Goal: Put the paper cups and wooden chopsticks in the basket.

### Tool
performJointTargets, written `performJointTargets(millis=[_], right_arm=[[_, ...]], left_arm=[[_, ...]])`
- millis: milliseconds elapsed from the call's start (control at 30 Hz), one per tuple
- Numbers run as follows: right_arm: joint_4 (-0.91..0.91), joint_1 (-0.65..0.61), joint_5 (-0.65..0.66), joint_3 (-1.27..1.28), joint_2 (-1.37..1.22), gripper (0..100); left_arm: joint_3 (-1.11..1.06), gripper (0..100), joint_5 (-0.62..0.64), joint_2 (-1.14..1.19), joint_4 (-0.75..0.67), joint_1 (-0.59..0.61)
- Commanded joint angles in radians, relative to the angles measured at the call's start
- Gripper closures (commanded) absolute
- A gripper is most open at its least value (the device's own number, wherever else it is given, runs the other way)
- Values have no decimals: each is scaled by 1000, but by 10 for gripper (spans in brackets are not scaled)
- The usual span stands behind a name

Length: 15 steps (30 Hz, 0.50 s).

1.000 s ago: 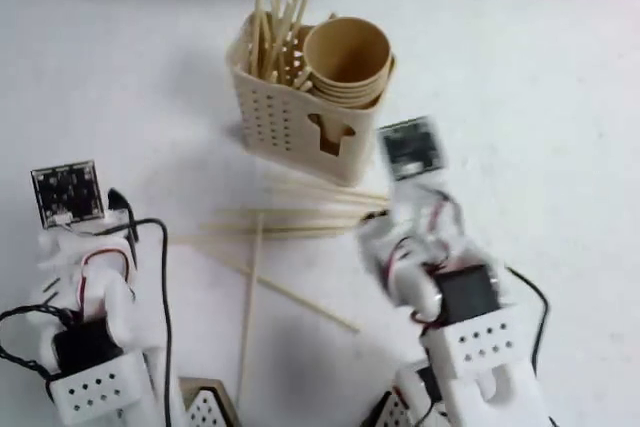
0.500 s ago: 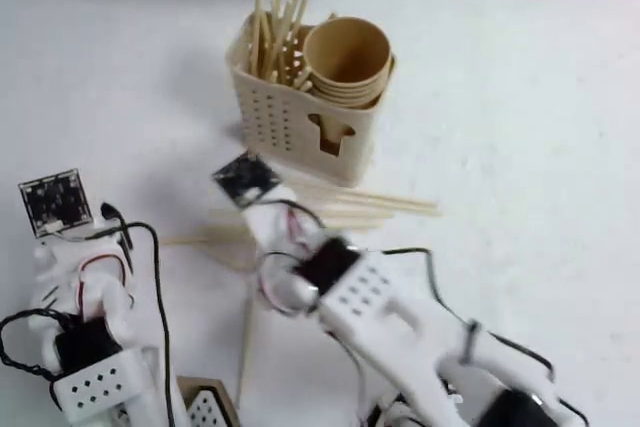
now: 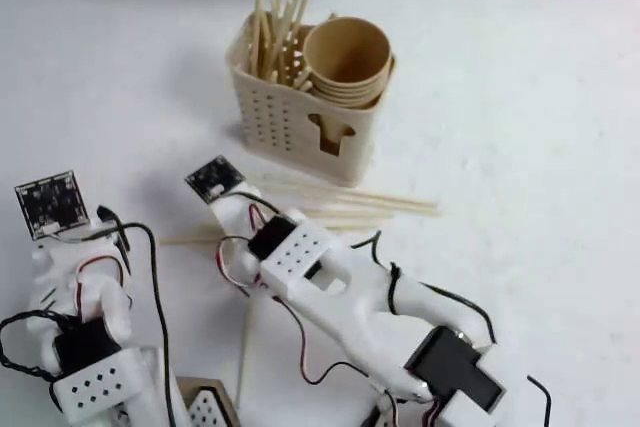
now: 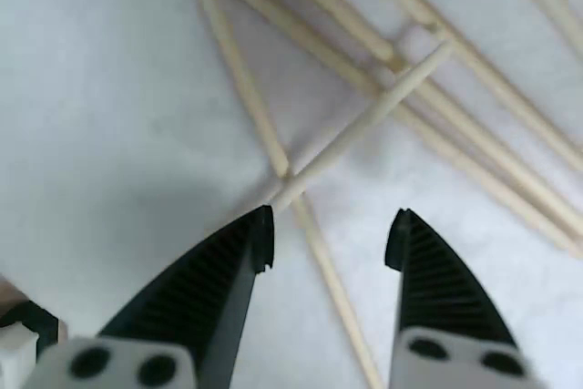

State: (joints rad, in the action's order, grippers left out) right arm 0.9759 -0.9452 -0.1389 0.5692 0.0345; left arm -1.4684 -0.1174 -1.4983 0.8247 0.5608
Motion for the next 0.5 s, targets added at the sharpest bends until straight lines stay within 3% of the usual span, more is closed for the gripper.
performJointTargets(millis=[0,233,467], right_arm=[[-12,-58,-6,-40,7,789],[-119,-51,-2,-5,-47,851],[-117,-1,2,-46,-188,854]], left_arm=[[3,858,8,-28,-29,10],[3,858,8,-28,-28,10],[3,858,8,-28,-26,10]])
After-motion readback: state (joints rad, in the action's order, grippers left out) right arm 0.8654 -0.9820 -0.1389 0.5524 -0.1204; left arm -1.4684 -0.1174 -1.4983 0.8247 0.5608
